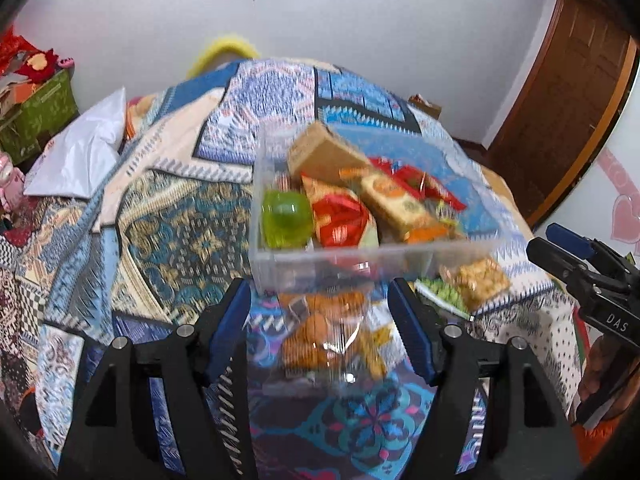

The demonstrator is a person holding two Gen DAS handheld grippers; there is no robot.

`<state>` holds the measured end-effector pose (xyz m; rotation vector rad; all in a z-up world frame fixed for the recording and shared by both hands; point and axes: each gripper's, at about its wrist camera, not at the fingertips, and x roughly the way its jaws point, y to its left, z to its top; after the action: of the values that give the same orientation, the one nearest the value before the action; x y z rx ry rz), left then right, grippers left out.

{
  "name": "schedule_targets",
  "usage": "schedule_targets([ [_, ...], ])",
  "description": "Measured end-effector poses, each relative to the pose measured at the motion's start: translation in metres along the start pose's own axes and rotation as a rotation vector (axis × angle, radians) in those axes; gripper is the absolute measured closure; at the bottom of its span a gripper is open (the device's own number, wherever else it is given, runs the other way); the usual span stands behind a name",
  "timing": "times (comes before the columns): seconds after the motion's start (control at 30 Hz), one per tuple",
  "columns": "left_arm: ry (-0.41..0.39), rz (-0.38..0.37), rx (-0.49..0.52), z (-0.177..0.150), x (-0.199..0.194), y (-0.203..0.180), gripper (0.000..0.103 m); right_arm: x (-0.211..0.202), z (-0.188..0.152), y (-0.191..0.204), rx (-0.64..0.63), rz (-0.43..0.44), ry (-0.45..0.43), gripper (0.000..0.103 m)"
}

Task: Organize snacks
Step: 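Grasp the baked snack bag with the left tool while the right tool grasps peanut crackers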

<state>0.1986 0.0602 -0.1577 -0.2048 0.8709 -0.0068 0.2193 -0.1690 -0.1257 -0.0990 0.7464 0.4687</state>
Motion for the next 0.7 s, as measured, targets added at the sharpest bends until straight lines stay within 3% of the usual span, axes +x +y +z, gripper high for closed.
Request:
schedule_targets([
  [0.1,0.035,-0.006,-0.001,-0.009,0.012,-0.001,0.033,0.007,-0.012,-0.005,0.021,0.0,0.027,0.028],
  [0.37,0.124,-0.011,-0.018,-0.022,0.045,0.0,0.033,0.046,-0.036,-0.013,0.052,-0.019,0.161,0.027],
  [0.47,0.158,-0.014,-0.039,-0.026,0.06,0.004,0.033,0.056,-0.04,-0.017,0.061,-0.036,0.18,0.017],
  [0.7,0.141,-0.001,-0.039,-0.029,0.073,0.006,0.033,0.07,-0.045,-0.03,0.13,0.023,0.22,0.016],
])
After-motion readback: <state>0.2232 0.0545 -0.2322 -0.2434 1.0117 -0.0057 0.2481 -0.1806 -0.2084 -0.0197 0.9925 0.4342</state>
